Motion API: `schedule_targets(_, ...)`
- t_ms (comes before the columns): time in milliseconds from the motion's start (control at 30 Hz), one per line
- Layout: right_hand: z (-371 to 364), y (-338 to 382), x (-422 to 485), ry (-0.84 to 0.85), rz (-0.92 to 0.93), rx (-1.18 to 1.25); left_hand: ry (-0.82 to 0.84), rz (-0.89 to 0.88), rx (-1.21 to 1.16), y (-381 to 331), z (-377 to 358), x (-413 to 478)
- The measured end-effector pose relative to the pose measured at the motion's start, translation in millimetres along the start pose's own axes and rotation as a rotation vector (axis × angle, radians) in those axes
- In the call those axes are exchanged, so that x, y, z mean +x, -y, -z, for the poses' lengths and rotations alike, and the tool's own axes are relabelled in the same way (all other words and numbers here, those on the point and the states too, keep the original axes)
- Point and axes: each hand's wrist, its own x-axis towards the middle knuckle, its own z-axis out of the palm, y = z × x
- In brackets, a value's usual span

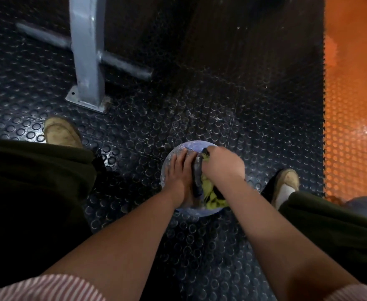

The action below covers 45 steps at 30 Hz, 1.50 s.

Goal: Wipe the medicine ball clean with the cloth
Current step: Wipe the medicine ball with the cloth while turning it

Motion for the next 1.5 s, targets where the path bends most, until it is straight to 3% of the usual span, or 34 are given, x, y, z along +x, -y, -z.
schedule_targets(233,-5.9,-7.2,-20.4,0.017,0.045,0.027,-0.007,-0.028,-0.126,-0.5,10.4,6.4)
schedule_targets(367,-11.1,-14.6,-40.7,0.002,0.057,0.033,-0.001,-0.020,-0.071,-4.5,5.6,9.2)
schedule_targets(567,8.3,0.3,11.0,0.037,0.013,-0.011,0.059,0.014,0.067,-8.6,8.7,5.0)
schedule_targets(833,-0.9,-3.4,-15.8,0.038,0.059,-0.015,0.083,-0.014,-0.031,-5.2,23.2,11.1)
schedule_targets(1133,9.5,2.1,21.5,0.030,-0.007,-0.025,0.168,0.032,0.211,-12.0,13.8,5.6)
schedule_targets(1400,-12.6,-8.8,-32.2,0.000,0.063,-0.026,0.082,-0.008,-0.065,-9.9,19.8,12.7)
schedule_targets(1500,-14.9,-13.4,-44.2,0.014,0.063,-0.009,0.080,-0.014,-0.059,-10.7,15.0,11.4)
